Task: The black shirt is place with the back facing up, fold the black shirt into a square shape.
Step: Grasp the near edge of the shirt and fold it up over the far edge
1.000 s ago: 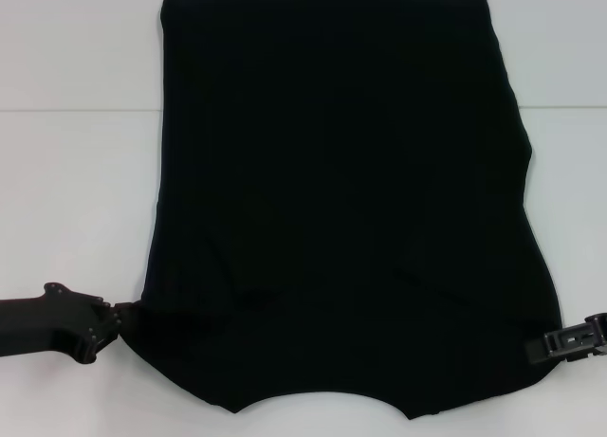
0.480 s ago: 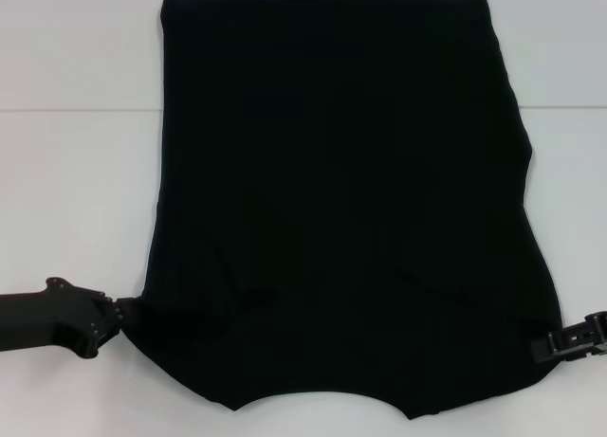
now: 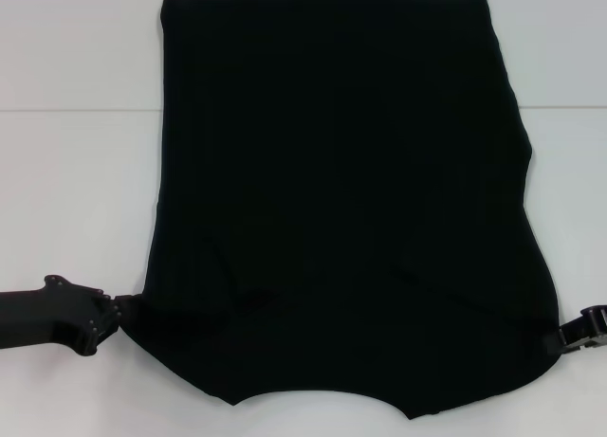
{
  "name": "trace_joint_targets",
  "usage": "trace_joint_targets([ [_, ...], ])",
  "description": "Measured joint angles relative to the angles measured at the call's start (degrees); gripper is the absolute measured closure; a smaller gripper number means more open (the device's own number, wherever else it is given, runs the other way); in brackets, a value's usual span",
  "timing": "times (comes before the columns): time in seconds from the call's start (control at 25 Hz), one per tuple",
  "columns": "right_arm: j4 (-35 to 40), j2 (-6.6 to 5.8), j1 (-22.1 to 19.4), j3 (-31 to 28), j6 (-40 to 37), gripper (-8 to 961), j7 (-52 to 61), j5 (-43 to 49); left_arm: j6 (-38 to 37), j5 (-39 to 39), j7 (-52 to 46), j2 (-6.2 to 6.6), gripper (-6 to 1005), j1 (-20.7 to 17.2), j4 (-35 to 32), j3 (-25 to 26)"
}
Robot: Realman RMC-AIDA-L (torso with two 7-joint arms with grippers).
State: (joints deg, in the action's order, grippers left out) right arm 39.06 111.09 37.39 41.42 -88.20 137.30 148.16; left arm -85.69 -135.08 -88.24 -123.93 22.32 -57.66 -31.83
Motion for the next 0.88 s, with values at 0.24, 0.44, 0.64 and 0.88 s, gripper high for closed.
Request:
trace_joint_targets([
  [0.24, 0.94, 0.4, -0.02, 0.07, 0.04, 816, -0.06, 0.03, 0.0, 0.0, 0.0, 0.0, 978, 0.0, 0.0, 0.01],
  [0.44, 0.98, 1.25, -1.06, -0.69, 0.76, 857, -2.4, -0.19, -0.29, 0.04, -0.23, 0.0, 978, 0.11, 0.0, 0.02],
  [0.64, 1.23, 2.56, -3.32, -4.15, 0.39, 898, -7.77, -0.83, -2.76, 2.45, -2.66, 0.05, 978, 0.15, 0.12, 0.14],
  [0.88, 5.92, 4.43, -7.95, -8.57, -2.7, 897, -12.63, -2.74, -6.97, 3.61, -6.45, 0.24, 977, -0.4, -0.12, 0.73],
])
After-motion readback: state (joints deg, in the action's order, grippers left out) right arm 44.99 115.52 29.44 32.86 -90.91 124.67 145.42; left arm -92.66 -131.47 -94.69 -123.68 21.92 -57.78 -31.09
